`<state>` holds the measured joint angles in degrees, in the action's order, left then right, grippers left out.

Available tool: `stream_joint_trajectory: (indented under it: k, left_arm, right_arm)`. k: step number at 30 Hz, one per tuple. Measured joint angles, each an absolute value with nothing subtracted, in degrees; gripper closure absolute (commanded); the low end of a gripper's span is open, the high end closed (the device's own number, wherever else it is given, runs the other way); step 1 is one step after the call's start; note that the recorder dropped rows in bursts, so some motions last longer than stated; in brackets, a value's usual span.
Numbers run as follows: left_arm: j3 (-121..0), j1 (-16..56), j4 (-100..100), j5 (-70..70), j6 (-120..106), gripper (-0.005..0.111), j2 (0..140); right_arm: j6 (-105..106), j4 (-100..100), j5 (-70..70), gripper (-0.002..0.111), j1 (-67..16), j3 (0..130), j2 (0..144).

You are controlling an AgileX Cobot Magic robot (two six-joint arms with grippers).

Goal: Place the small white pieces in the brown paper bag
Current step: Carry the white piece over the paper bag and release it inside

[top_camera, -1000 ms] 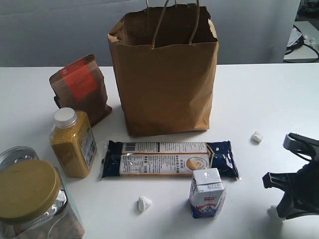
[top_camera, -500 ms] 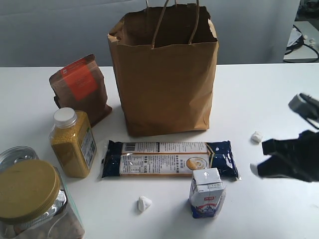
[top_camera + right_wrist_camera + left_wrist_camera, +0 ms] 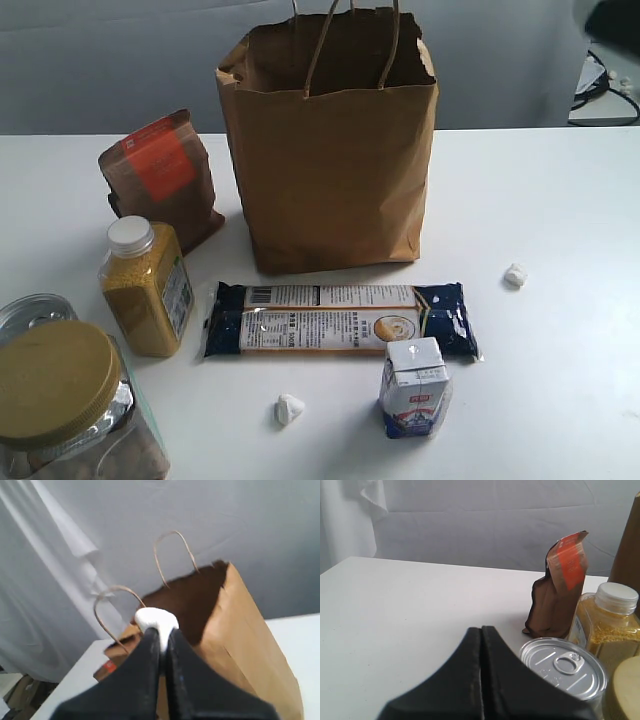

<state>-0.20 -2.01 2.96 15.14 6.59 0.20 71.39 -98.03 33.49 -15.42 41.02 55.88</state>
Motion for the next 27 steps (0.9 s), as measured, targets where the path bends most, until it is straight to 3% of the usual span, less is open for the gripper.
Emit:
stream_joint_trajectory:
  k: [8,17,27]
  left_arm:
    - [-0.2,-2.0,3.0,15.1,6.6,0.107,0.2]
    - [-0.2,-2.0,3.0,15.1,6.6,0.107,0.2]
    - [-0.2,-2.0,3.0,15.1,6.6,0.107,0.2]
  right_arm:
    - [73.0,-99.8,39.9,0.108,-19.5,55.8,67.6]
    - [71.8,-91.0,22.1,0.108,-36.0,67.7,81.8]
    - [70.7,-89.7,17.6,0.108,-41.2,79.3,94.9]
